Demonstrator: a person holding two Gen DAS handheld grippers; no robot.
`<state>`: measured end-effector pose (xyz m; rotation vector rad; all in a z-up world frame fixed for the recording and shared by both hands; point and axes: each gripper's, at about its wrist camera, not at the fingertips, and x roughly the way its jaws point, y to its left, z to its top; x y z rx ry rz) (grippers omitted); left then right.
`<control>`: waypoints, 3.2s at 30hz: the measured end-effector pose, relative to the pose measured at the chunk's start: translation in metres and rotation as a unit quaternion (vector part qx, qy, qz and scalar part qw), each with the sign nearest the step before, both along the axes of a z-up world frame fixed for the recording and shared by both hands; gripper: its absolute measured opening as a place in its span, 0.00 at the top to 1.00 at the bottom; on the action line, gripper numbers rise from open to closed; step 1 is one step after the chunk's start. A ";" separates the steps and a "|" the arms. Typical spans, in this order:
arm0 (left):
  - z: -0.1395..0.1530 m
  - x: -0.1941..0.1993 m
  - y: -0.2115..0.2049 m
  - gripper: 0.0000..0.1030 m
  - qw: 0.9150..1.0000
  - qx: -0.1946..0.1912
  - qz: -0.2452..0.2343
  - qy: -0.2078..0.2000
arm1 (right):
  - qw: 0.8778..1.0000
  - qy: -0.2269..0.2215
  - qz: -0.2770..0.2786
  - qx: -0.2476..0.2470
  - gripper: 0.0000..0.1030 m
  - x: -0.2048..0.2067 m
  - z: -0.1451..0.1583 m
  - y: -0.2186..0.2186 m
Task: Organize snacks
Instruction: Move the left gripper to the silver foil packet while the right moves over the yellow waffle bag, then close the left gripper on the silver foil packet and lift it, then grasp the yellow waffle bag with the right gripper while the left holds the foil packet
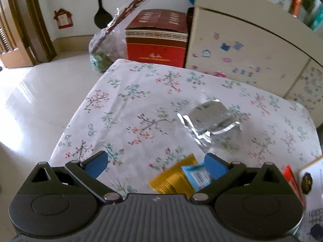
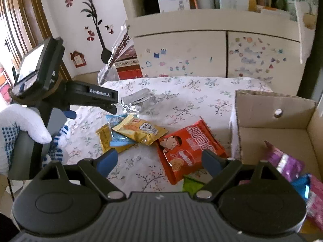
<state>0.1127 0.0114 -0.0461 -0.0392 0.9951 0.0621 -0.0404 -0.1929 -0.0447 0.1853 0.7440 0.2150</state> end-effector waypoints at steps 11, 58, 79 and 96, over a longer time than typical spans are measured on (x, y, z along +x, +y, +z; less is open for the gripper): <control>0.000 0.036 0.016 0.00 0.997 -0.076 0.011 -0.027 | 0.999 -0.019 0.024 0.026 0.14 0.052 -0.022 0.026; -0.041 -0.026 0.056 0.00 0.991 -0.101 0.016 0.087 | 0.990 0.071 0.112 0.050 0.31 0.018 -0.047 0.051; -0.026 -0.065 0.062 0.00 0.991 -0.112 0.018 0.076 | 0.997 0.046 0.063 0.022 0.15 -0.013 -0.046 0.057; -0.016 -0.059 0.060 0.00 0.997 -0.036 0.005 0.065 | 0.986 0.059 0.156 0.015 0.10 -0.022 -0.032 0.068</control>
